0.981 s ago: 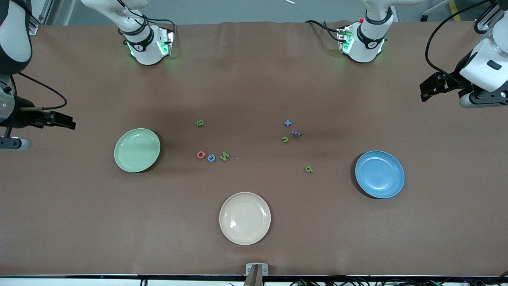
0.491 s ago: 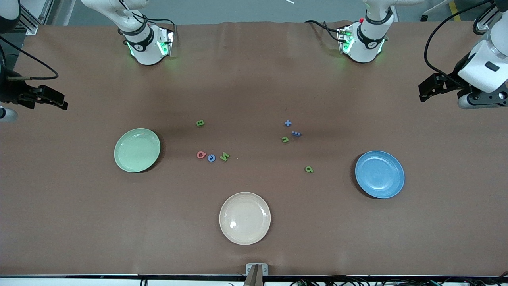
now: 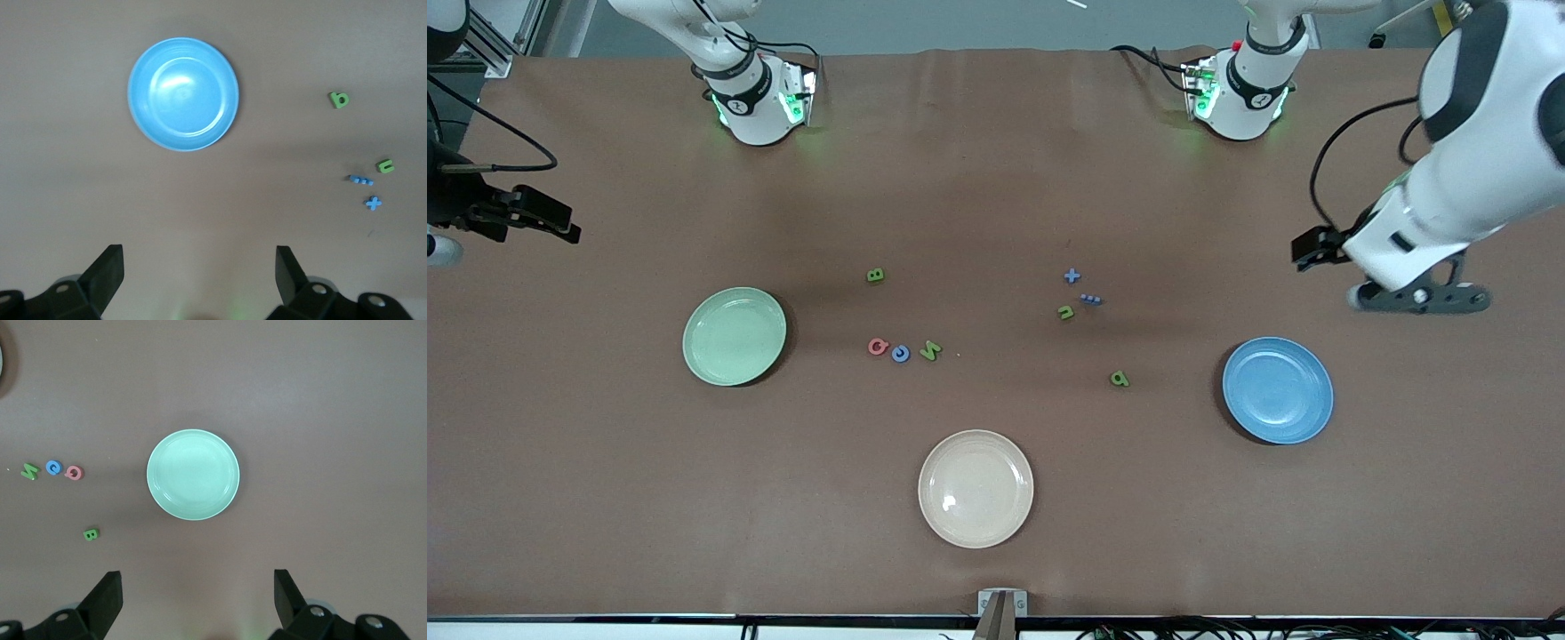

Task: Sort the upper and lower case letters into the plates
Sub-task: 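Reach the left gripper down to the green lowercase b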

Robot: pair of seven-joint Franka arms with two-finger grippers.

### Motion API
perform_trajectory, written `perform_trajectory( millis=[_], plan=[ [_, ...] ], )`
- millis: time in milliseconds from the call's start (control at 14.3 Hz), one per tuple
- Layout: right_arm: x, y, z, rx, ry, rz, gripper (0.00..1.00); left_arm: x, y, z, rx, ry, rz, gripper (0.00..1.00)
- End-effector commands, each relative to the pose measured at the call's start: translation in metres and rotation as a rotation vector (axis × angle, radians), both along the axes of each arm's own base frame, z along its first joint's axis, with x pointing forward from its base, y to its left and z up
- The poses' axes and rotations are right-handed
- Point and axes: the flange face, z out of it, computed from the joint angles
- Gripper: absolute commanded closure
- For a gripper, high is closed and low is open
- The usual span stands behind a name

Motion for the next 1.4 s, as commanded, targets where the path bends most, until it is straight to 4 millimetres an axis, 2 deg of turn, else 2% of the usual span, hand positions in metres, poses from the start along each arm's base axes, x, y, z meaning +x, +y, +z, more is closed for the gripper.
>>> perform_trajectory(
  millis=[0, 140, 280, 421, 561, 771, 911, 1052, 1332],
  plan=[
    [-0.009, -0.001, 0.009, 0.016, -0.039, -0.010, 0.00, 0.018, -0.022, -0.043, -0.046, -0.006, -0.024, 0.00],
    [-0.009, 0.002, 0.008, 0.024, -0.036, -0.007, 0.00, 0.028, -0.038, -0.088, -0.065, -0.022, -0.046, 0.01],
    [-0.010, 0.004, 0.009, 0.024, -0.038, -0.001, 0.00, 0.021, -0.077, -0.125, -0.082, -0.055, -0.063, 0.02],
    [-0.009, 0.008, 0.009, 0.008, -0.038, 0.014, 0.00, 0.010, -0.099, -0.159, -0.080, -0.081, 0.052, 0.03],
    [-0.008, 0.004, 0.010, 0.009, -0.047, 0.041, 0.00, 0.012, -0.118, -0.194, -0.096, -0.095, 0.114, 0.06],
    [-0.009, 0.000, 0.008, 0.020, -0.039, 0.052, 0.00, 0.015, -0.152, -0.236, -0.135, -0.141, 0.127, 0.21],
    [-0.010, 0.001, 0.007, 0.025, -0.035, 0.042, 0.00, 0.027, -0.160, -0.260, -0.161, -0.156, 0.127, 0.29],
    [-0.009, 0.001, 0.006, 0.025, -0.027, 0.042, 0.00, 0.040, -0.164, -0.283, -0.174, -0.157, 0.137, 0.31],
    [-0.004, -0.004, 0.018, 0.022, -0.048, 0.032, 0.00, 0.041, -0.169, -0.312, -0.146, -0.160, 0.128, 0.32]
  ],
)
